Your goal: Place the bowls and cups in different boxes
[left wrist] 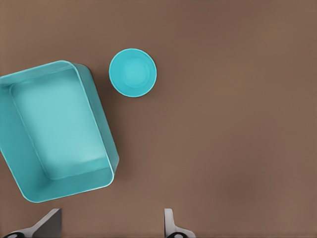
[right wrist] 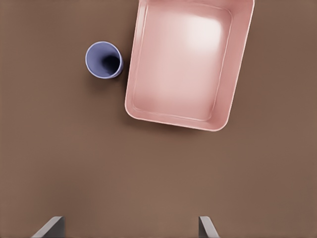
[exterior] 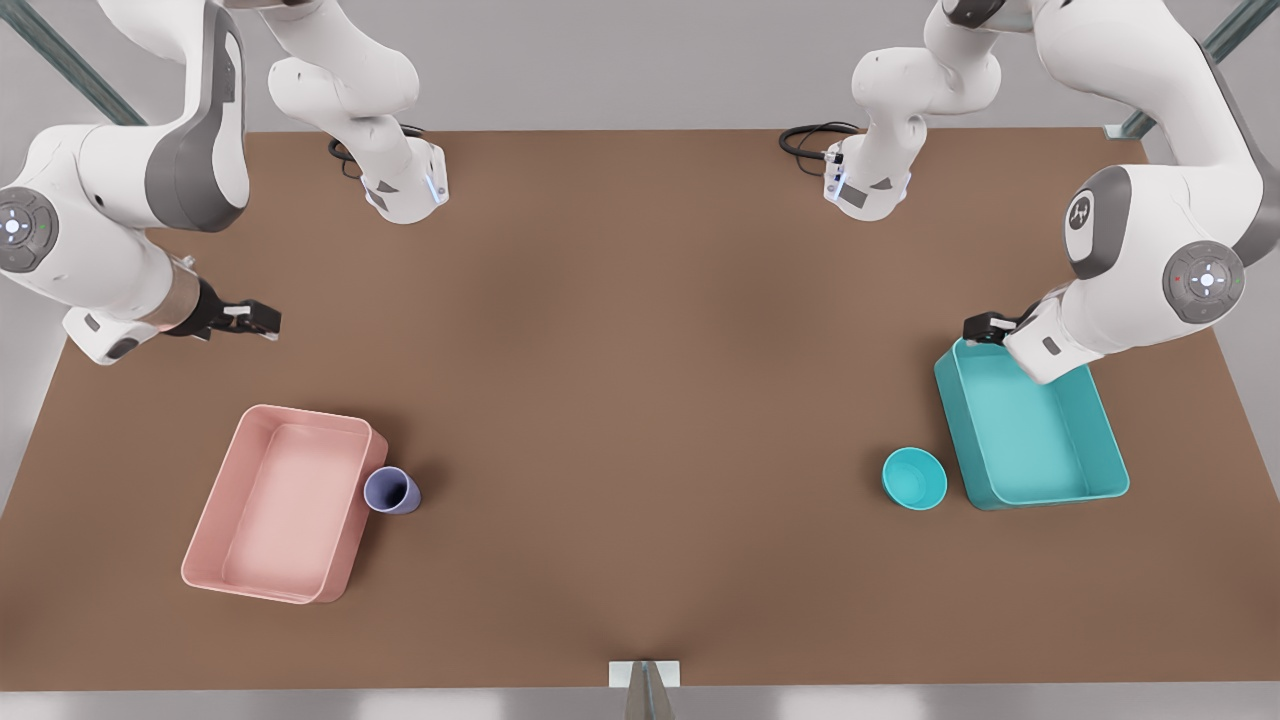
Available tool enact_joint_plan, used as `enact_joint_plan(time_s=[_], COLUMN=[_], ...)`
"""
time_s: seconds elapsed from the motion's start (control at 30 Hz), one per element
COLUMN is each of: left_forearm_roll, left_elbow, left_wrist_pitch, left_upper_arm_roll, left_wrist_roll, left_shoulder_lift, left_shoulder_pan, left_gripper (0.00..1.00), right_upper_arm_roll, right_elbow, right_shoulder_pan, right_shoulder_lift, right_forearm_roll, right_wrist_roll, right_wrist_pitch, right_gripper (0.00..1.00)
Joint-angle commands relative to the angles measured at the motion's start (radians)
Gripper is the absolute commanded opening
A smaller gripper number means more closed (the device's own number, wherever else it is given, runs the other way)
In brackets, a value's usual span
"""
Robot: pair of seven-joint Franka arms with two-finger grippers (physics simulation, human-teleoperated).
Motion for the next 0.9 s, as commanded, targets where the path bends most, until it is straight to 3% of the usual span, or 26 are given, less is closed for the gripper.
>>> enact_joint_plan(time_s=[0.0,0.1,0.2,0.27,0.4,0.47,0.87], left_forearm_roll=[0.0,0.031,0.085,0.105,0.143,0.181,0.185], left_elbow=[0.0,0.028,0.137,0.215,0.2,0.152,0.06], left_wrist_pitch=[-0.006,0.026,0.305,0.454,0.578,0.584,0.661], left_upper_arm_roll=[0.0,0.001,0.0,0.003,0.009,0.011,0.026], left_wrist_roll=[0.032,0.0,-0.112,-0.111,-0.108,-0.112,-0.112], left_shoulder_lift=[-0.001,0.097,0.35,0.488,0.57,0.588,0.659], left_shoulder_pan=[0.0,-0.092,-0.166,-0.18,-0.181,-0.168,-0.125], left_gripper=[1.0,1.0,1.0,1.0,1.0,1.0,1.0], right_upper_arm_roll=[-0.001,0.016,0.016,0.018,0.018,0.018,0.022], right_elbow=[0.004,0.044,0.157,0.142,-0.01,0.011,0.031], right_shoulder_pan=[0.0,0.036,0.119,0.141,0.158,0.146,0.15], right_shoulder_lift=[0.0,0.09,0.253,0.337,0.36,0.437,0.561], right_forearm_roll=[0.006,-0.003,0.001,0.011,0.015,0.009,0.032], right_wrist_roll=[-0.004,-0.011,-0.008,0.008,0.019,0.006,0.002], right_wrist_pitch=[0.006,0.006,0.045,0.16,0.41,0.473,0.578], right_gripper=[1.0,1.0,1.0,1.0,1.0,1.0,1.0])
